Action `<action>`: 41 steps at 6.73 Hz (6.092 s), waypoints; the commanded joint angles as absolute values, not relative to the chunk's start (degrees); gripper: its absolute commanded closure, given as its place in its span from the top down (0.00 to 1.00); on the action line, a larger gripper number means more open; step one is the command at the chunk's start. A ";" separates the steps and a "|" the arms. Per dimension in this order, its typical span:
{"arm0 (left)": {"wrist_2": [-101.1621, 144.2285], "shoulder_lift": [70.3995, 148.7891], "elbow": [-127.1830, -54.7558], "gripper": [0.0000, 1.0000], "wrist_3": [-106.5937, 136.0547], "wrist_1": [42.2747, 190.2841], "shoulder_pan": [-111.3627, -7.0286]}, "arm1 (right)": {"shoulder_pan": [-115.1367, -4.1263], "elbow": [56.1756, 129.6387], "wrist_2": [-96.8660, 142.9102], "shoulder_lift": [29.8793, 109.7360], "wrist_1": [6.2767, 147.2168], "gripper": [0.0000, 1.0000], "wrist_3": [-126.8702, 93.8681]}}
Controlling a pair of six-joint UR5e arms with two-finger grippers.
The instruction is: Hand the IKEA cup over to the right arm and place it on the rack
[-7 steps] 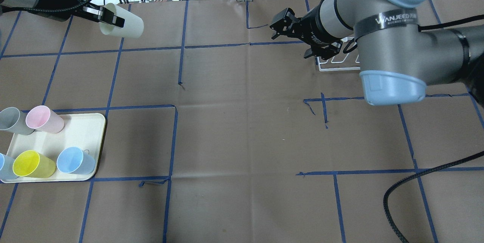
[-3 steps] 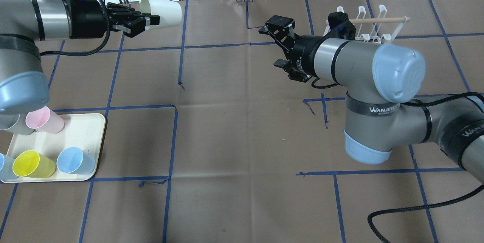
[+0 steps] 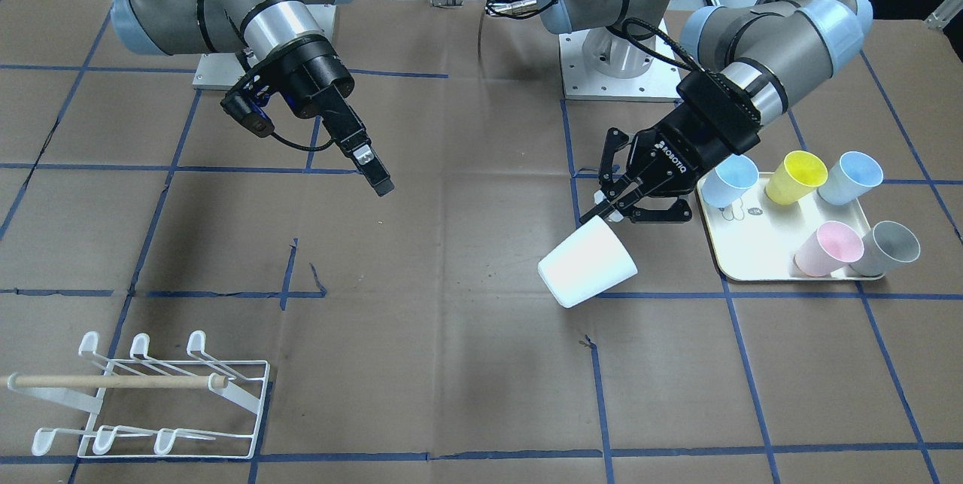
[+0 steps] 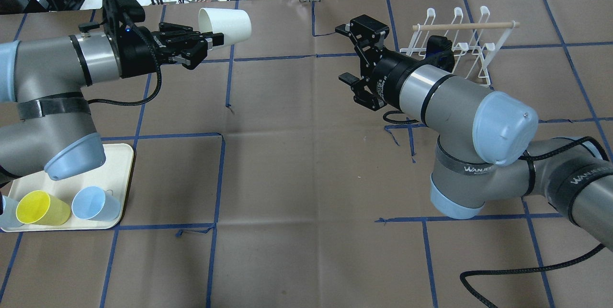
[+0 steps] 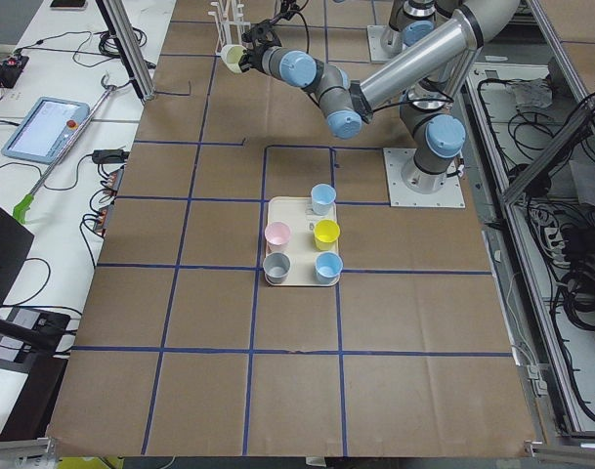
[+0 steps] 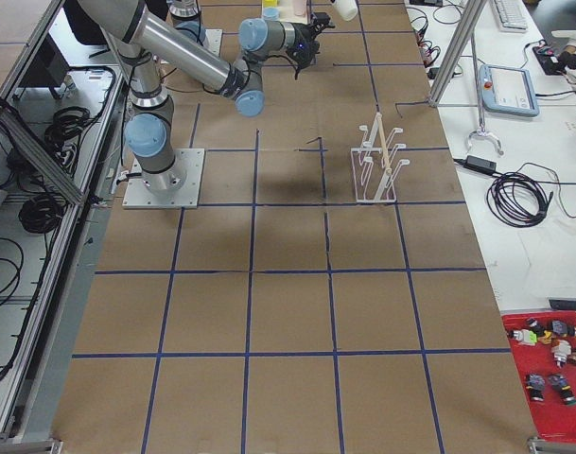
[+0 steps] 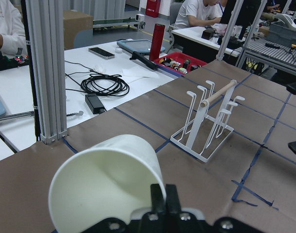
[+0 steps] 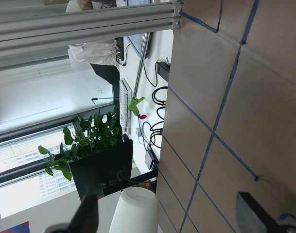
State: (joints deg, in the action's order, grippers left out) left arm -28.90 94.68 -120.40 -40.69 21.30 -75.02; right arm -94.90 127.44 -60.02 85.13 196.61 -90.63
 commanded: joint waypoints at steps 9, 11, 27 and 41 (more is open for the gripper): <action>-29.97 108.54 -124.54 0.01 -11.78 -24.43 -86.57 | -100.46 114.96 -59.50 69.70 198.28 1.00 -92.20; -29.88 108.54 -124.45 0.01 -11.08 -24.43 -86.57 | -100.46 114.09 -59.50 68.74 198.11 1.00 -92.20; -25.43 103.90 -124.63 0.69 -7.92 -24.70 -75.36 | -97.23 111.18 -59.41 67.15 198.37 0.34 -89.23; -84.55 92.58 -90.71 0.98 -1.50 85.99 -84.73 | -81.04 102.22 -75.76 55.82 206.98 0.14 6.15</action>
